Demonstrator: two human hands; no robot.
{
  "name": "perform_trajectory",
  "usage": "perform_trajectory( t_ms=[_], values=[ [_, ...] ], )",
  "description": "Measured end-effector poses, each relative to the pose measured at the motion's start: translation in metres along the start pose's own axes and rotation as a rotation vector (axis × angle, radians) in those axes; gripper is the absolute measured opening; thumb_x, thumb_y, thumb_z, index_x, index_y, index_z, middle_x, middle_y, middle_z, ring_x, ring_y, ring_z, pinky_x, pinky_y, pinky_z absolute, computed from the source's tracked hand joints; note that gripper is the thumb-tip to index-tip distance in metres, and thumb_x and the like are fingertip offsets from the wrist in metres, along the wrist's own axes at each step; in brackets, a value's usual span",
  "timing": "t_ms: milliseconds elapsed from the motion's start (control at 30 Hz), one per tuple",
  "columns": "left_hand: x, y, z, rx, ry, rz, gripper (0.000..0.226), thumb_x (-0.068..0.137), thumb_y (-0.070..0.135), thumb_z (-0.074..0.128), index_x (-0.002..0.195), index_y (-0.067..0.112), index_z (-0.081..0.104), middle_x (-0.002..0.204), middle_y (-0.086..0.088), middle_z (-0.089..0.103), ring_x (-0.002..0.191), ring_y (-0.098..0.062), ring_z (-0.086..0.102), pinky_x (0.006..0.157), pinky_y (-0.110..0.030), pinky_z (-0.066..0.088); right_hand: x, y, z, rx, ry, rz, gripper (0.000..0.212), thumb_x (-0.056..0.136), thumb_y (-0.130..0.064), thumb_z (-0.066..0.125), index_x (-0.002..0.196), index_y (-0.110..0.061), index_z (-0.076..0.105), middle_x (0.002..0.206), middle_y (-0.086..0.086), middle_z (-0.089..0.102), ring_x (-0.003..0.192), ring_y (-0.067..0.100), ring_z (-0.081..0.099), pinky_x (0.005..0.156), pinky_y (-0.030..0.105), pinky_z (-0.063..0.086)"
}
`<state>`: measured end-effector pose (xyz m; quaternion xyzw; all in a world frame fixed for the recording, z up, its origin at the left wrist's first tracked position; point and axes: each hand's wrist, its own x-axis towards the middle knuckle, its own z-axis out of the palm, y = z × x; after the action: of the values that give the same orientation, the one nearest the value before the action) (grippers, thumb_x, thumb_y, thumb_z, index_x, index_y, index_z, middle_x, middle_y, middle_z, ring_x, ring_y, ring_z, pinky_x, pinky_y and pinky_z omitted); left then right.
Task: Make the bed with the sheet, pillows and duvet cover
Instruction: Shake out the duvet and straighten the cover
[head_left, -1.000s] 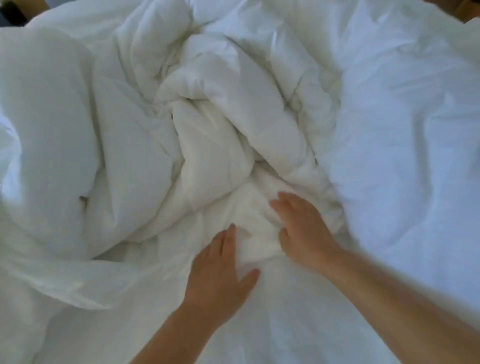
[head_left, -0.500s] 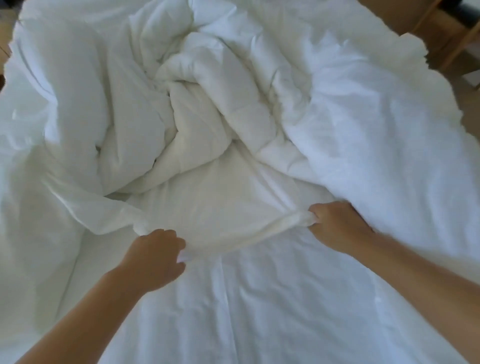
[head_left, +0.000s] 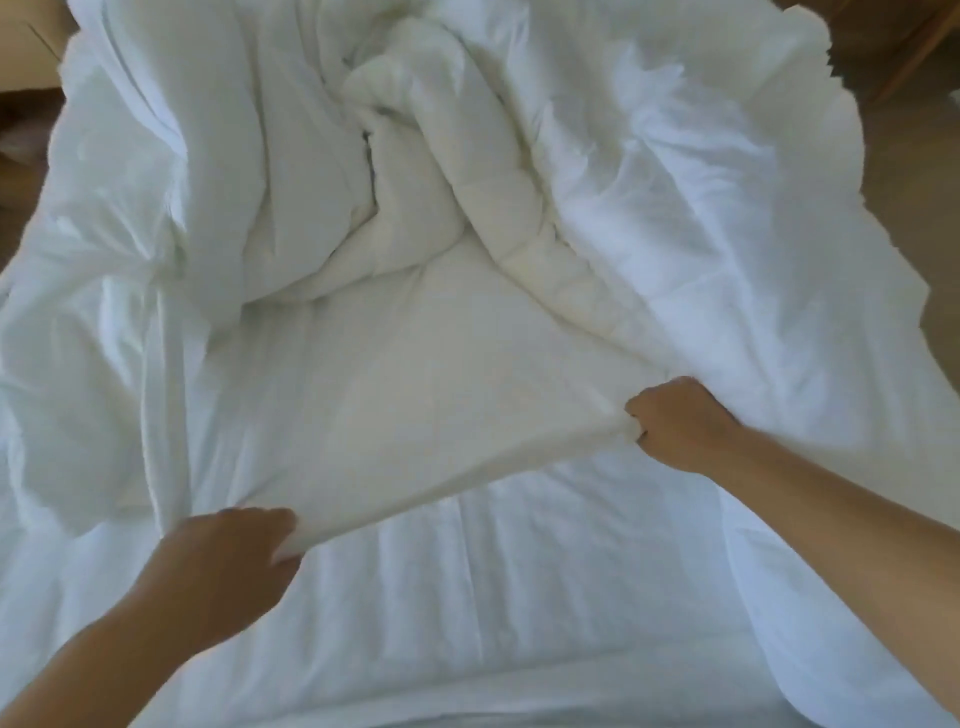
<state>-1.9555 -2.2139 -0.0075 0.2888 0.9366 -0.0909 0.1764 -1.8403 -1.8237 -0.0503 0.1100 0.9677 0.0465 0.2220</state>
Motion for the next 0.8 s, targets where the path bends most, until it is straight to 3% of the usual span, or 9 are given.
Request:
perform_trajectory(
  t_ms=[100,167,233,300,400,467,600,667,800],
  values=[
    [0.035,0.045,0.007,-0.133,0.056,0.011,0.025,0.088,0.031,0.047,0.068,0.025,0.033,0.063,0.010,0.047,0.064,-0.016,0.050,0.054,-0.026,0.031,-0.077,0.025,-0.007,0.252,0.427,-0.023,0.035,0.057,-0.001,0.070,0.052,-0.018,0.040,0.048,0.005,0.053,0.044,0.033,0.053,0.050,0.029,0.034],
    [0.048,0.082,0.010,-0.219,0.049,0.018,0.015,0.090,0.026,0.045,0.077,0.021,0.038,0.066,0.008,0.049,0.066,-0.022,0.052,0.057,-0.028,0.034,-0.119,0.030,-0.002,0.271,0.520,-0.090,0.019,0.062,-0.007,0.058,0.052,-0.013,0.043,0.044,0.003,0.044,0.039,0.030,0.045,0.053,0.026,0.031],
    [0.035,0.107,0.012,-0.239,-0.007,0.017,0.017,0.092,0.027,0.044,0.077,0.019,0.040,0.069,0.005,0.050,0.073,-0.024,0.056,0.063,-0.028,0.039,-0.130,0.032,0.012,0.210,0.498,-0.142,0.013,0.069,-0.011,0.046,0.055,-0.010,0.048,0.048,0.004,0.044,0.041,0.028,0.045,0.055,0.028,0.034],
    [-0.009,0.098,0.011,-0.211,-0.040,-0.047,0.030,0.091,0.031,0.045,0.064,0.021,0.037,0.060,0.007,0.047,0.064,-0.019,0.052,0.058,-0.026,0.037,-0.116,0.036,0.025,0.133,0.378,-0.143,0.010,0.071,-0.003,0.054,0.062,-0.007,0.055,0.056,0.007,0.052,0.050,0.030,0.054,0.058,0.035,0.042],
    [-0.094,0.057,0.012,-0.131,-0.033,-0.064,0.039,0.078,0.031,0.060,0.054,0.024,0.030,0.044,0.005,0.038,0.042,-0.008,0.035,0.041,-0.019,0.020,-0.080,0.023,0.041,-0.087,-0.014,-0.098,0.013,0.088,-0.019,0.051,0.096,-0.014,0.061,0.096,0.003,0.062,0.099,0.025,0.059,0.091,0.037,0.037],
    [-0.119,0.047,0.012,-0.173,-0.065,-0.047,0.045,0.072,0.027,0.067,0.054,0.025,0.026,0.042,0.004,0.035,0.037,-0.009,0.031,0.038,-0.016,0.015,-0.060,0.000,0.046,-0.133,-0.094,-0.092,0.022,0.091,-0.030,0.044,0.104,-0.020,0.058,0.106,-0.002,0.061,0.109,0.020,0.054,0.101,0.033,0.029],
    [-0.088,0.068,0.026,-0.231,-0.078,-0.109,0.032,0.087,0.022,0.049,0.061,0.020,0.031,0.058,0.003,0.042,0.054,-0.012,0.039,0.047,-0.023,0.025,-0.099,-0.016,0.051,0.049,0.012,-0.060,0.009,0.075,-0.017,0.065,0.067,-0.017,0.059,0.066,0.002,0.063,0.063,0.028,0.061,0.059,0.026,0.032],
    [-0.070,0.079,0.036,-0.284,-0.013,-0.061,0.032,0.082,0.014,0.054,0.059,0.019,0.032,0.059,0.004,0.041,0.059,-0.018,0.040,0.052,-0.029,0.027,-0.147,0.006,0.055,0.375,0.267,-0.019,0.037,0.059,-0.001,0.067,0.050,-0.019,0.037,0.043,-0.001,0.034,0.038,0.027,0.039,0.050,0.018,0.017],
    [-0.053,0.118,0.047,-0.335,0.040,0.052,0.025,0.078,0.009,0.057,0.063,0.017,0.039,0.061,0.007,0.037,0.066,-0.022,0.045,0.064,-0.031,0.028,-0.206,0.017,0.069,0.390,0.294,0.019,0.034,0.061,0.008,0.060,0.059,-0.017,0.036,0.053,-0.002,0.029,0.048,0.020,0.031,0.053,0.019,0.022]
  ],
)
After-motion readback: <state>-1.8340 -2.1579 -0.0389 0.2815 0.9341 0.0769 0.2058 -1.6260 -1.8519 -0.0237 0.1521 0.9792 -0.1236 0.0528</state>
